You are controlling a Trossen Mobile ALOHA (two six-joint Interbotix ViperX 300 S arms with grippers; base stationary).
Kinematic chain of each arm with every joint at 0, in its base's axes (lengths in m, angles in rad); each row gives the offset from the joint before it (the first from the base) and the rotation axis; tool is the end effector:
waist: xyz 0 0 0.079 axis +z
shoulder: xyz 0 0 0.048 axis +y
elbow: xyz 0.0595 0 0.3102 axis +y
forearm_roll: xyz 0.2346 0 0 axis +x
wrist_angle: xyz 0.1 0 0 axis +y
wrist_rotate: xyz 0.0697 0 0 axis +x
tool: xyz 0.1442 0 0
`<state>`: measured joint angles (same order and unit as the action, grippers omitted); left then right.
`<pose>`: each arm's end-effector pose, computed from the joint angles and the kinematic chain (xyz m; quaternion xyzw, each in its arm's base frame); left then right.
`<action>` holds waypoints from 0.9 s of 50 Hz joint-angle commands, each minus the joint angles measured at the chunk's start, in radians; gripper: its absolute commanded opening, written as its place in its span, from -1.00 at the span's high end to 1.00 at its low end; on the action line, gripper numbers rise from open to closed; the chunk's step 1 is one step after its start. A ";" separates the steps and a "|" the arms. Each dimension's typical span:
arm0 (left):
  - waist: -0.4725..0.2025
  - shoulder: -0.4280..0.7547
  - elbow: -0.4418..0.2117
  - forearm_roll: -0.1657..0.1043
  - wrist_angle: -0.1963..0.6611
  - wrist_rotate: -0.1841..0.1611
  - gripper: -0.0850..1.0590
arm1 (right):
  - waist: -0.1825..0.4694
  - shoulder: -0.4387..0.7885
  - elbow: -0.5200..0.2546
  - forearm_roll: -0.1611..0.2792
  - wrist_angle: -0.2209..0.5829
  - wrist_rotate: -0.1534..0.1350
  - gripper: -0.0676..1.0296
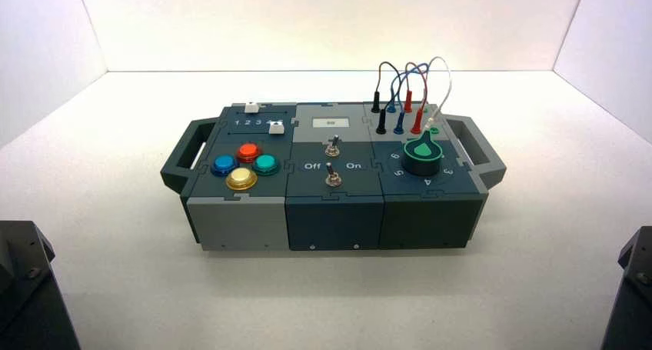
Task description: Move the box away.
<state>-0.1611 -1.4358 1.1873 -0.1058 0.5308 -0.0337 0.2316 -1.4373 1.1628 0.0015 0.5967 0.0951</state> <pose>0.2254 -0.0482 0.2510 -0.0540 0.1456 -0.0971 0.9831 0.2194 0.0519 0.2502 0.0288 0.1647 0.1067 0.9801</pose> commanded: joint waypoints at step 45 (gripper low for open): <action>-0.192 0.727 -0.169 -0.018 0.176 0.055 0.91 | 0.038 0.775 -0.195 0.150 0.075 -0.009 0.92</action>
<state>-0.3421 -0.7348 1.0492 -0.1243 0.7087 0.0184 0.2638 -0.6995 0.9971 0.1473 0.6780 0.0890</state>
